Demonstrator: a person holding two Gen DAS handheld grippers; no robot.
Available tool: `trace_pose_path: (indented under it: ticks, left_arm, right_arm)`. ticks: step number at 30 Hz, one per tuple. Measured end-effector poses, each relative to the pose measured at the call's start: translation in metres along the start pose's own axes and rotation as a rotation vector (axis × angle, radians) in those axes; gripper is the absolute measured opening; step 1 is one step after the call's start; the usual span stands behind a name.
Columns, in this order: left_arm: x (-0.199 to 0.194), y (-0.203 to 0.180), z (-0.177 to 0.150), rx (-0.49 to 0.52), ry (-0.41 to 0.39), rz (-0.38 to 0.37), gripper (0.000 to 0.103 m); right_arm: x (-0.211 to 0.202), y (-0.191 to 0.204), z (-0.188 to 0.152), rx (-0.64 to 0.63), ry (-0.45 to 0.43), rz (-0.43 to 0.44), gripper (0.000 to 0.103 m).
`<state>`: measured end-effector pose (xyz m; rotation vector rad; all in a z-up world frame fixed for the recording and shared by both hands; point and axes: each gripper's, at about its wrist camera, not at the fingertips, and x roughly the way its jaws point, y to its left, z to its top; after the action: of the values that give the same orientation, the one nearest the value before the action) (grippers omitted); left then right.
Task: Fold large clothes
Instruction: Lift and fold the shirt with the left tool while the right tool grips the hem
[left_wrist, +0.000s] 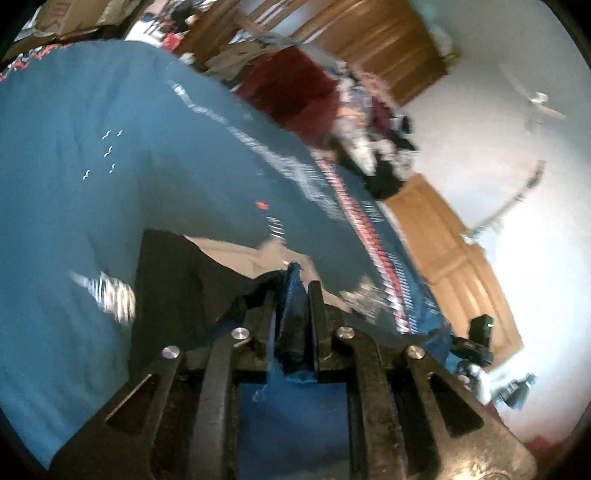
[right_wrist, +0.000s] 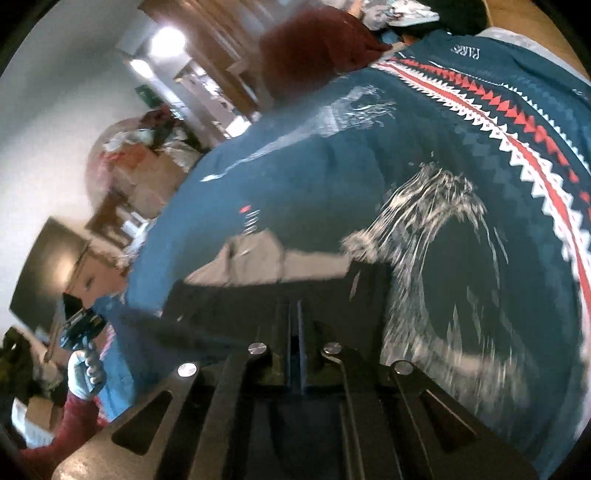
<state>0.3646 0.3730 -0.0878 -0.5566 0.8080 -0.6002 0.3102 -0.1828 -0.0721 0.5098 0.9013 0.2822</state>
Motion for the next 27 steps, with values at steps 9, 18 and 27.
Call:
trace_pose_path:
  ticks: [9, 18, 27]
  left_arm:
    - [0.102, 0.086, -0.017, -0.094, 0.157, 0.209, 0.025]
    - [0.024, 0.034, -0.003, 0.171, -0.018, 0.477, 0.058]
    - [0.026, 0.054, -0.086, 0.264, 0.224, 0.505, 0.061]
  right_arm:
    - [0.115, -0.086, 0.003, 0.073, 0.095, -0.161, 0.021]
    - [0.069, -0.024, -0.062, -0.146, 0.039, -0.252, 0.038]
    - [0.062, 0.008, -0.144, -0.206, 0.050, -0.343, 0.045]
